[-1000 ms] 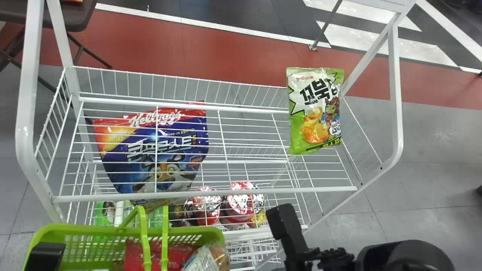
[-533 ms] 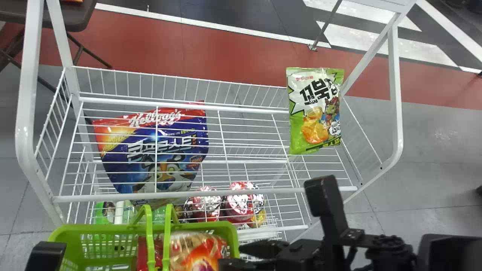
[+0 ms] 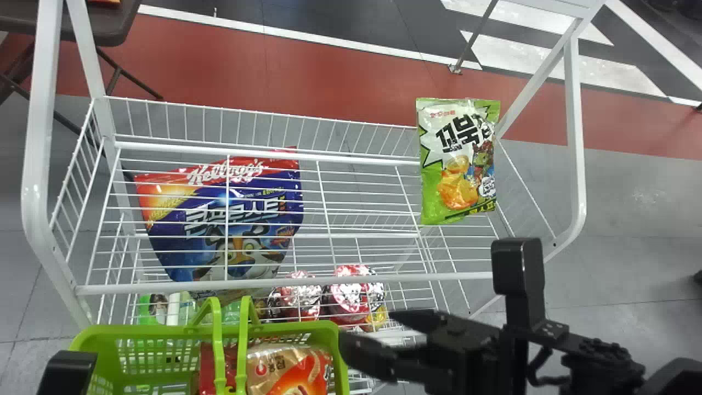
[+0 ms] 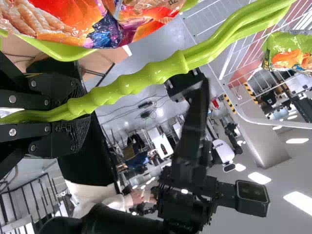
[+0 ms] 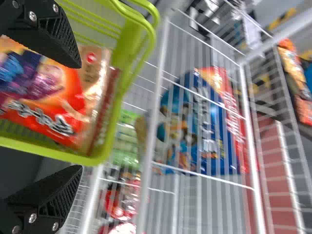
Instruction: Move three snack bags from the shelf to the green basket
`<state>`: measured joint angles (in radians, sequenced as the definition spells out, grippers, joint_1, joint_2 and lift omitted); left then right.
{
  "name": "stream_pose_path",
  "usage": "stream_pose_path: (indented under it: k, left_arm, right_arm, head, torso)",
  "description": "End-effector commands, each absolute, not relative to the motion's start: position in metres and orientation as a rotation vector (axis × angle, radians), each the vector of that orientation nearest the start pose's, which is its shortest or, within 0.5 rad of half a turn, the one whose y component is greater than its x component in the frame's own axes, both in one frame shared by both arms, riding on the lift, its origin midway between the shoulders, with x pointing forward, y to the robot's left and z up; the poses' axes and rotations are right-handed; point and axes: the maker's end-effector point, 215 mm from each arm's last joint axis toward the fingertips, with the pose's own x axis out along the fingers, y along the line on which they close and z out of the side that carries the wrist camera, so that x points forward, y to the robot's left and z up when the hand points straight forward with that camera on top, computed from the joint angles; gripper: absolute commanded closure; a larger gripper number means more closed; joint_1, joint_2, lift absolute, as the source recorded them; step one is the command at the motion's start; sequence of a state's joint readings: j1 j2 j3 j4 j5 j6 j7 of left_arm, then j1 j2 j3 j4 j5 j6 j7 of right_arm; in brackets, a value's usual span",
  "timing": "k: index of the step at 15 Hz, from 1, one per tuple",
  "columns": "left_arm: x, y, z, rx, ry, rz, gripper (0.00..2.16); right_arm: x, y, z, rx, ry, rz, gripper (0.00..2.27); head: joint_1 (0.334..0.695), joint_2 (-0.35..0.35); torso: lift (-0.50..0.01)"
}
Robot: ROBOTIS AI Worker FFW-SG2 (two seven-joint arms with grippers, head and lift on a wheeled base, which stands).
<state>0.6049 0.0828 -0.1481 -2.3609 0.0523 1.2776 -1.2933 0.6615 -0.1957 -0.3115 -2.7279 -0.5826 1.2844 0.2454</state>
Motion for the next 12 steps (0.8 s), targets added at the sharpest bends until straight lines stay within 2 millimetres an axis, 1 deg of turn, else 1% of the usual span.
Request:
stream_pose_path:
  k: [1,2,3,5,6,7,8,9,10,12]
  left_arm:
    - [0.146,-0.022,-0.387,-0.693,0.984,-1.351,1.84]
    - [0.146,-0.023,-0.387,-0.695,0.981,-1.356,1.84]
    - [0.146,-0.023,-0.387,-0.695,0.980,-1.359,1.84]
    - [0.146,-0.020,-0.388,-0.696,0.975,-1.357,1.84]
    - [0.146,-0.016,-0.390,-0.694,0.962,-1.345,1.84]
    - [0.146,-0.016,-0.390,-0.698,0.962,-1.344,1.84]
    - [0.147,-0.016,-0.391,-0.697,0.961,-1.346,1.84]
    - [0.148,-0.016,-0.391,-0.697,0.961,-1.350,1.84]
    - [0.148,-0.015,-0.392,-0.700,0.963,-1.350,1.84]
    - [0.148,-0.014,-0.391,-0.705,0.960,-1.354,1.84]
  right_arm:
    - [0.336,-0.183,-0.336,0.166,0.498,0.409,0.09]
    - [0.347,-0.189,-0.330,0.162,0.406,0.390,0.09]
    - [0.349,-0.193,-0.327,0.143,0.331,0.372,0.09]
    - [0.341,-0.193,-0.333,0.135,0.292,0.358,0.09]
    - [0.337,-0.186,-0.341,0.134,0.299,0.364,0.09]
    - [0.330,-0.188,-0.341,0.106,0.268,0.343,0.09]
    - [0.324,-0.184,-0.331,0.056,0.189,0.329,0.09]
    - [0.317,-0.185,-0.336,0.060,0.174,0.318,0.09]
    - [0.312,-0.181,-0.336,0.030,0.141,0.302,0.09]
    - [0.308,-0.179,-0.343,0.046,0.140,0.288,0.09]
  head:
    - [0.695,-0.350]
    - [0.695,-0.350]
    - [0.695,-0.350]
    - [0.695,-0.350]
    - [0.695,-0.350]
    - [0.695,-0.350]
    - [0.695,-0.350]
    - [0.695,-0.350]
    - [0.695,-0.350]
    - [0.695,-0.350]
  torso:
    - [-0.043]
    - [-0.043]
    - [-0.043]
    - [-0.043]
    - [-0.043]
    - [-0.043]
    - [-0.043]
    - [-0.043]
    - [-0.043]
    - [-0.043]
